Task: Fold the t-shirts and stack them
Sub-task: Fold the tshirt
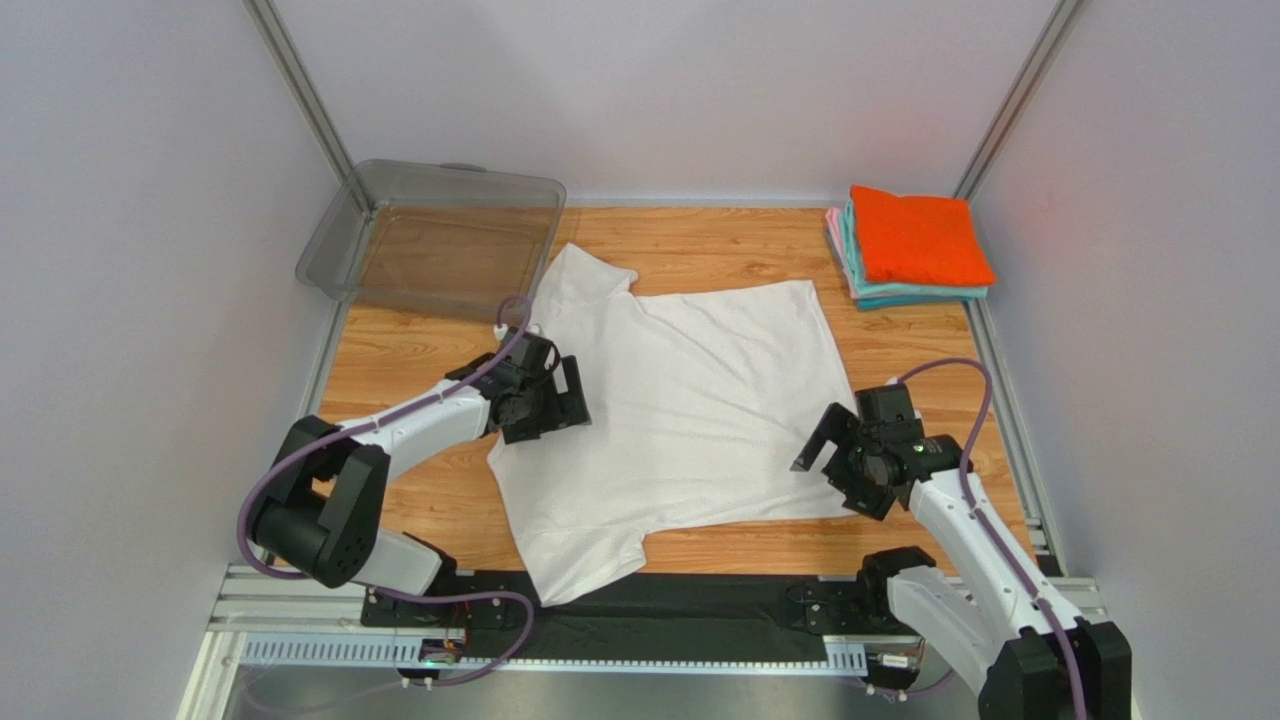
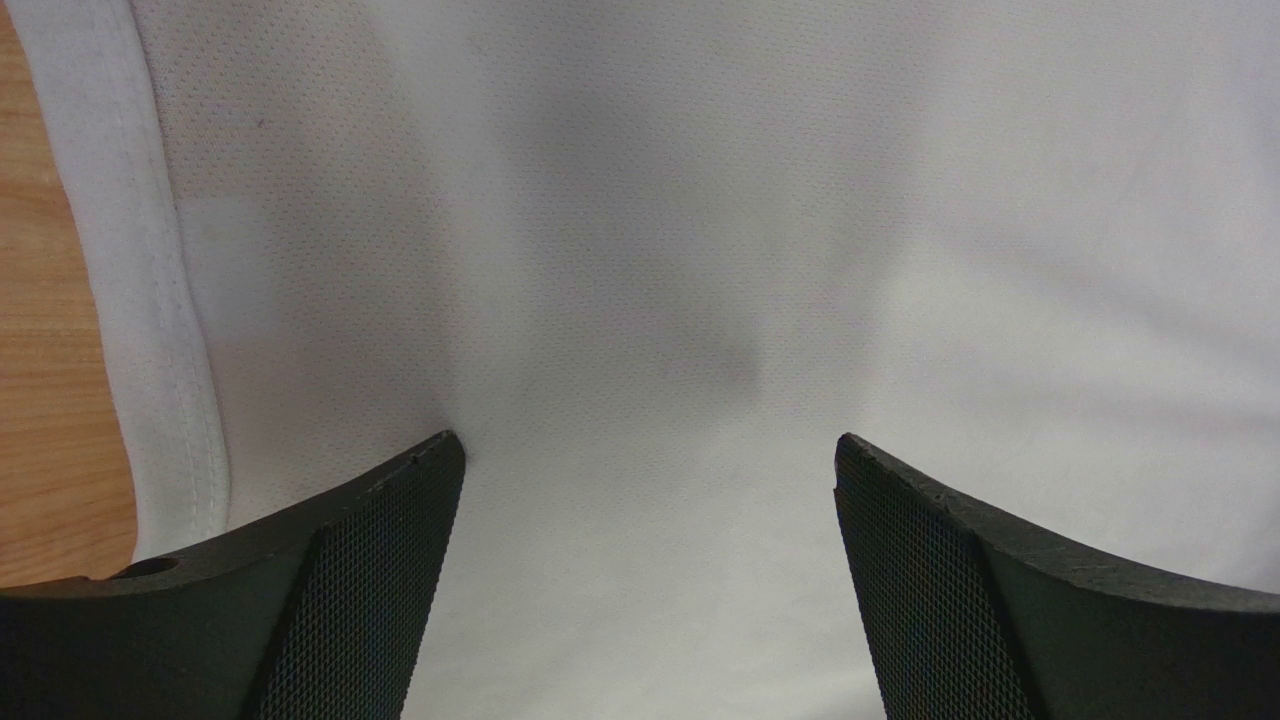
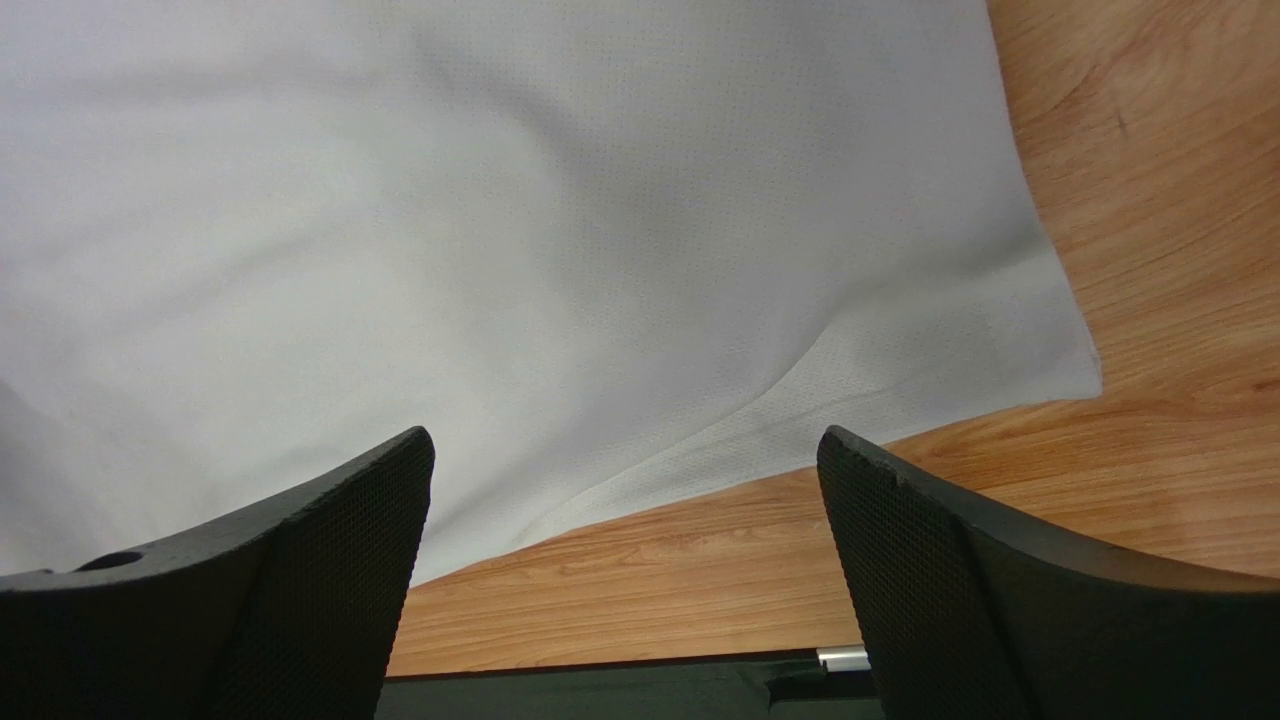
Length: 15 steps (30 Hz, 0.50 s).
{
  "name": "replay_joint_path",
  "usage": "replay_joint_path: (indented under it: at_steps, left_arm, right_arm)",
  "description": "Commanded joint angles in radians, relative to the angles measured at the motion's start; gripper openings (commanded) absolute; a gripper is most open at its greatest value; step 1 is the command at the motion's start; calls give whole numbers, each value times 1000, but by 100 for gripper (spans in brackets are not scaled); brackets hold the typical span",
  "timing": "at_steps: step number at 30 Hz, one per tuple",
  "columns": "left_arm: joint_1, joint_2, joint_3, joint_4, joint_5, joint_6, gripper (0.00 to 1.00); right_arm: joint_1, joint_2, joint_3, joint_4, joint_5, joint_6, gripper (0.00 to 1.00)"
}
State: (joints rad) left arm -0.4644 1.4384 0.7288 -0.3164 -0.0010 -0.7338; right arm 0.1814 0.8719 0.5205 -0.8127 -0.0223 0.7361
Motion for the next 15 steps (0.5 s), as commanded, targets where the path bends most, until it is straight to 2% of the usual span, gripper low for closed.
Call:
replay_joint_path:
  at_steps: [1, 6, 11, 15]
  left_arm:
    - [0, 23, 15, -1, -17, 13, 100]
    - [4, 62, 20, 5, -31, 25, 100]
    - [38, 91, 0, 13, -19, 10, 100]
    - [47, 71, -9, 4, -8, 20, 100]
  right_arm:
    - [-3, 21, 32, 20, 64, 3, 100]
    - [-7, 38, -14, 58, 163, 40, 96]
    - [-13, 84, -50, 145, 140, 26, 93]
    - [-14, 118, -24, 141, 114, 19, 93]
